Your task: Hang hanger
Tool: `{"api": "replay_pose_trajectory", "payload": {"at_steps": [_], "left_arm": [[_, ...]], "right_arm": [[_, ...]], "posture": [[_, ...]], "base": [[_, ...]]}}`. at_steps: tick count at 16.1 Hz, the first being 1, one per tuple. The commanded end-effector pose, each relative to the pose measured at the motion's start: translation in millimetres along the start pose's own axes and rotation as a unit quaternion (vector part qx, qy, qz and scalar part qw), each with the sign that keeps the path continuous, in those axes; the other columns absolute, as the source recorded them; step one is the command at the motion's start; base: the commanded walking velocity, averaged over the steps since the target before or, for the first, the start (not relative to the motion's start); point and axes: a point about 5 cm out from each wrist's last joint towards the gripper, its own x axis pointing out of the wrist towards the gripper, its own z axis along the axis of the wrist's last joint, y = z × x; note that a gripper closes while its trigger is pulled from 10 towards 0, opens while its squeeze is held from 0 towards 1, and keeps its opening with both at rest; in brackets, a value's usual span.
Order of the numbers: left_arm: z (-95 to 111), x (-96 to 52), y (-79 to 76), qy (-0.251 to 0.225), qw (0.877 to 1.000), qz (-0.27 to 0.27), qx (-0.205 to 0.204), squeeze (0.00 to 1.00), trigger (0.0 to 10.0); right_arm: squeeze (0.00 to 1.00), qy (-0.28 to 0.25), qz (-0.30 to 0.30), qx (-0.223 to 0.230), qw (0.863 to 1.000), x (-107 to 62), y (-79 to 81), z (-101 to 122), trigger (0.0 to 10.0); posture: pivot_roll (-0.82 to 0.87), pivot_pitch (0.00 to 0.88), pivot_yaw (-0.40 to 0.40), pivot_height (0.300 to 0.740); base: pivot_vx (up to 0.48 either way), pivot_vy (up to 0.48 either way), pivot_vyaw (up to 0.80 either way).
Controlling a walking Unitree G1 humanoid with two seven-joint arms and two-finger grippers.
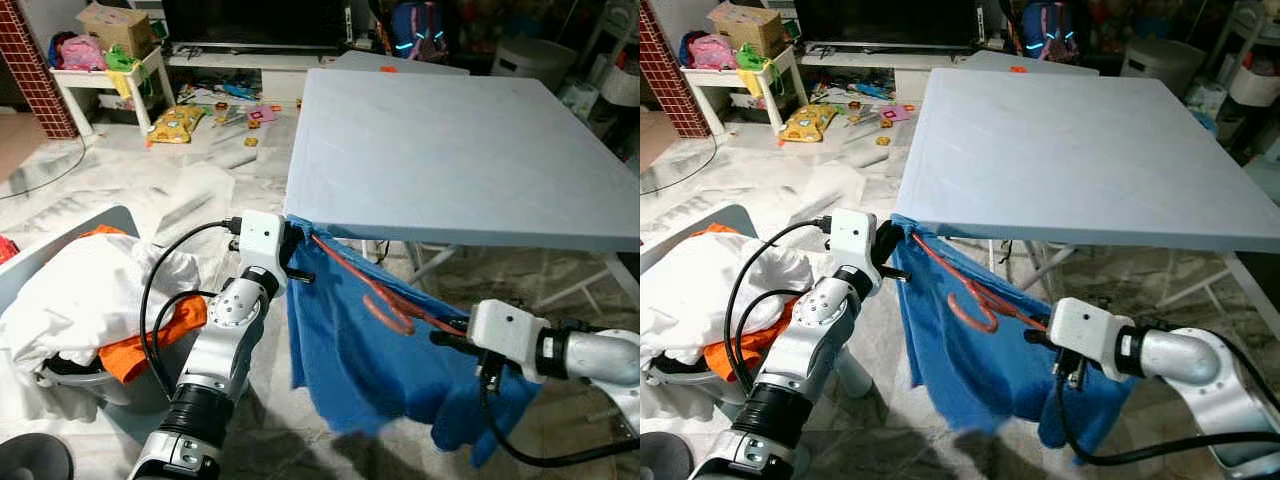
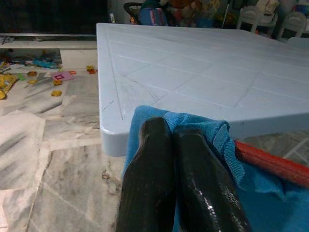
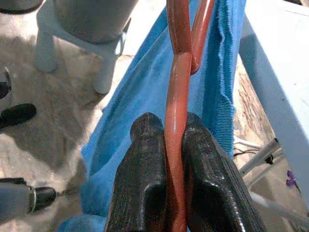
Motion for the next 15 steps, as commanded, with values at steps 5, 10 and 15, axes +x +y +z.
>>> {"api": "replay_pose_trajectory", "payload": {"at_steps": [5, 10, 15], "left_arm": [[30, -1.3, -24.7, -0.072, 0.995, -0.069, 0.017, 0.0, 0.0], [55, -9.4, -39.9, -0.112, 0.982, -0.142, 0.051, 0.0, 0.0], [50, -15.2, -44.0, -0.096, 0.974, -0.193, 0.075, 0.0, 0.0]], "right_arm": [[0.0, 0.029, -0.019, 0.019, 0.999, 37.9, 13.2, 0, 10.0], [0.0, 0.089, 0.002, 0.021, 0.996, 48.9, 30.0, -16, 10.0], [0.0, 0.069, -0.042, 0.05, 0.995, 61.8, 25.2, -7, 10.0]], "posture": [[-0.18, 0.0, -0.032, 0.74], [-0.17, 0.0, -0.035, 0.74], [-0.17, 0.0, -0.037, 0.74]], "base": [[0.0, 0.0, 0.0], [0.0, 0.0, 0.0], [0.0, 0.0, 0.0]]}}
